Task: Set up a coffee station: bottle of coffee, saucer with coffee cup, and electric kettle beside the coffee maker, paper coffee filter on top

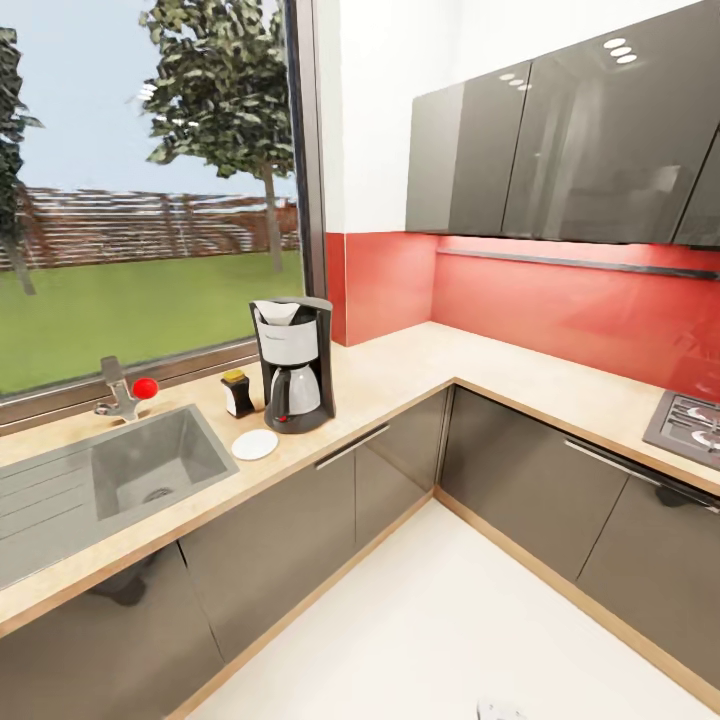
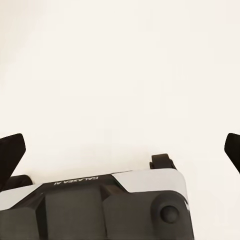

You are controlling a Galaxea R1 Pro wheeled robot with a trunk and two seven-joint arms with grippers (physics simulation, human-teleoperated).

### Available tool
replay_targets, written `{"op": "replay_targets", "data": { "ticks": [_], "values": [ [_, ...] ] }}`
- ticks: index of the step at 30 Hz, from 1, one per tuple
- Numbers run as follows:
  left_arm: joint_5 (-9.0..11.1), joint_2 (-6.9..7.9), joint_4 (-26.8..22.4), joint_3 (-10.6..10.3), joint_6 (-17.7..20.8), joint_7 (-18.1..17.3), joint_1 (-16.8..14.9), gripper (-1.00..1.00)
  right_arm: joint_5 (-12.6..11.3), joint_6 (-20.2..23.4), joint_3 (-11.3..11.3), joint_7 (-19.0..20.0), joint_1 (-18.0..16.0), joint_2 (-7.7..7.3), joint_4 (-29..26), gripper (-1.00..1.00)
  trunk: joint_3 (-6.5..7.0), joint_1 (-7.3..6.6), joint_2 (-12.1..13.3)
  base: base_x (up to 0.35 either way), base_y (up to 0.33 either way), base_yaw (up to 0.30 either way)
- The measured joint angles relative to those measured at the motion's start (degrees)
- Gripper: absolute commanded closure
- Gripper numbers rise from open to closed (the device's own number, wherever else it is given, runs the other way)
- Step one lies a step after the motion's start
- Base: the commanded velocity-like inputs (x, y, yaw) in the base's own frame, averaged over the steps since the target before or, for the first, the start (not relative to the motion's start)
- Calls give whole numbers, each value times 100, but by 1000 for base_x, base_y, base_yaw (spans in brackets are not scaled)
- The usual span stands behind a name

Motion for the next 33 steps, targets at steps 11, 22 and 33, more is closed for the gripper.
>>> {"op": "replay_targets", "data": {
  "ticks": [11,22,33],
  "values": [
    [-892,-330,553,61,-345,3515,540,-100,18,34,-1,-14,113,-143,12,-100,-21,0,-1,0,0,143],
    [-905,-336,535,68,-345,3533,540,-100,19,37,8,3,135,-147,11,-100,-87,1,-1,0,0,214],
    [-890,-332,483,88,-354,3521,540,-100,19,45,0,17,159,-269,11,-100,-147,1,-1,0,0,239]
  ]
}}
